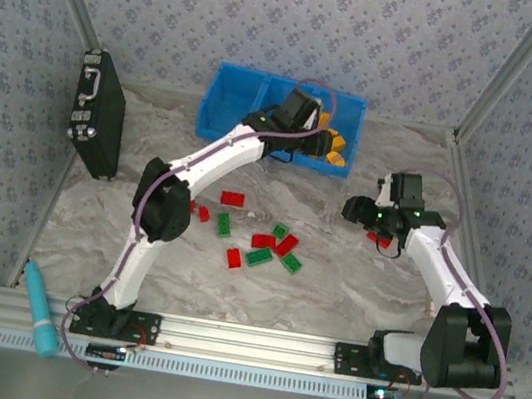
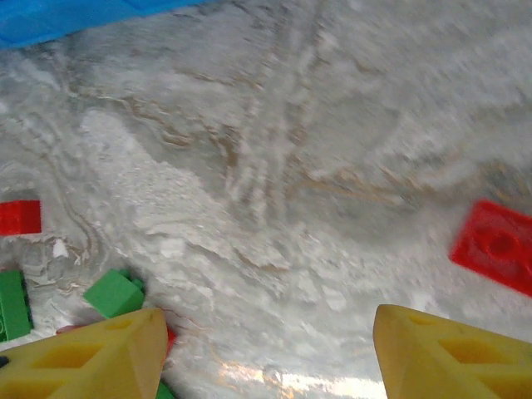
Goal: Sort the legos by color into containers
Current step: Place the lego in the container.
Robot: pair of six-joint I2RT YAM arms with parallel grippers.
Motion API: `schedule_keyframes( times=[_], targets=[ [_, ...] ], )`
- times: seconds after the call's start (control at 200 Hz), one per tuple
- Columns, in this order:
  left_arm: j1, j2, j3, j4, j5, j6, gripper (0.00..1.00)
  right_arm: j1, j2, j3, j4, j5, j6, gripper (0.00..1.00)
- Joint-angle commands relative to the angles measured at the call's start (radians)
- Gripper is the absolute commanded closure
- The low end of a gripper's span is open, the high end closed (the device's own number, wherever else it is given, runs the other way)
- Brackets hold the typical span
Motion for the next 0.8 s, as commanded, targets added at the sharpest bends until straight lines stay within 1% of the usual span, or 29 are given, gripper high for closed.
schedule_keyframes(
  times=[0.0,0.195,0.315,0.47,0.6,0.795],
  targets=[
    [0.008,0.118,0.157,-0.013,-0.010,0.005,0.40,-0.033,-0.033,-0.039,-0.032,0.013,0.070,0.31],
    [0.010,0.312,0.411,-0.017,-0.026,-0.064,0.40,-0.088,-0.081,-0.090,-0.040,0.011,0.154,0.30],
    [0.011,0.387,0.520,-0.031,-0.026,-0.089,0.39,-0.104,-0.098,-0.112,-0.045,0.017,0.185,0.27],
    [0.013,0.387,0.529,-0.026,-0.022,-0.093,0.36,-0.136,-0.126,-0.155,-0.037,0.019,0.221,0.25],
    [0.014,0.367,0.529,-0.018,-0.019,-0.084,0.30,-0.158,-0.123,-0.180,-0.037,0.008,0.218,0.23],
    [0.018,0.361,0.529,0.005,-0.009,-0.079,0.23,-0.169,-0.116,-0.157,-0.076,0.067,0.186,0.22]
  ],
)
